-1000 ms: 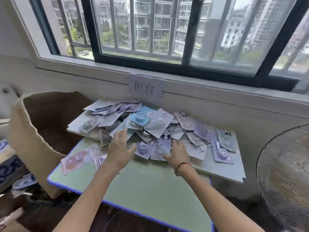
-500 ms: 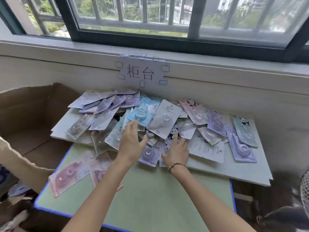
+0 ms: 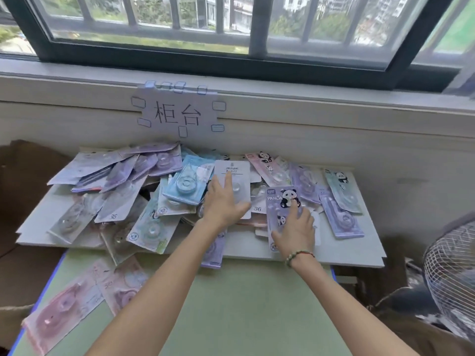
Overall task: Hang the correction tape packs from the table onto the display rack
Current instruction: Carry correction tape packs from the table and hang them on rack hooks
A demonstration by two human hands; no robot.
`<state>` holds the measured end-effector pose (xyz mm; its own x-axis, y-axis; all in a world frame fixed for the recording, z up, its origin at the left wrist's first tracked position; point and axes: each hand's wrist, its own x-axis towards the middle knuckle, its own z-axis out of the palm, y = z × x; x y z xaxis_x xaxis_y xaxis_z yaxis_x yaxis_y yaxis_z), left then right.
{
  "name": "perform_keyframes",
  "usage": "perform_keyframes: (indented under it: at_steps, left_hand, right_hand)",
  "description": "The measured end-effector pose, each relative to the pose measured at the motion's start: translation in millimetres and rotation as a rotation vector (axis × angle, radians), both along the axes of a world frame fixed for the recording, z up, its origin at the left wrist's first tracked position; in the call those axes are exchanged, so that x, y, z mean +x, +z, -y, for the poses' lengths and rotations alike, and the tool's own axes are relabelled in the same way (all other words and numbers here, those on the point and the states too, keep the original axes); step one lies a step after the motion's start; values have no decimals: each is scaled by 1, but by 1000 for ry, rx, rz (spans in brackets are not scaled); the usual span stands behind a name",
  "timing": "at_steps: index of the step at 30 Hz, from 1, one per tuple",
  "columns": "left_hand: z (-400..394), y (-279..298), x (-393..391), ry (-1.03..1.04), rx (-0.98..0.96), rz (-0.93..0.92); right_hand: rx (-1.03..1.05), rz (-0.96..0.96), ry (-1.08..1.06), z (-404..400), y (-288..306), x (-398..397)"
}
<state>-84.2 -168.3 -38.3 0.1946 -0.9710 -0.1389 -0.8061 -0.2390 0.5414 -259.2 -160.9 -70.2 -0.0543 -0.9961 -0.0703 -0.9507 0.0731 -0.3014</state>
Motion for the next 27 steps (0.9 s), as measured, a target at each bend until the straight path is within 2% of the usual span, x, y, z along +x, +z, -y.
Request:
perform_keyframes:
  at_steps: [3,9,14,20,27]
  left_hand:
    - [14,-6,-10,44,71,23]
    - [29,-14,-28,219,72,166]
    - [33,-18,-28,292,58,111]
    - [34,-17,-27,260,79,125]
    - [22,-17,-33,264,16,29]
  right_hand:
    - [2,64,-15,8,2,-5]
    - [91,154,1,15,-4,-10]
    - [146,106,-14,19,-7,-11]
    - [159,-16,2,18,-3,-9]
    - [162,99,6,17,5,-16]
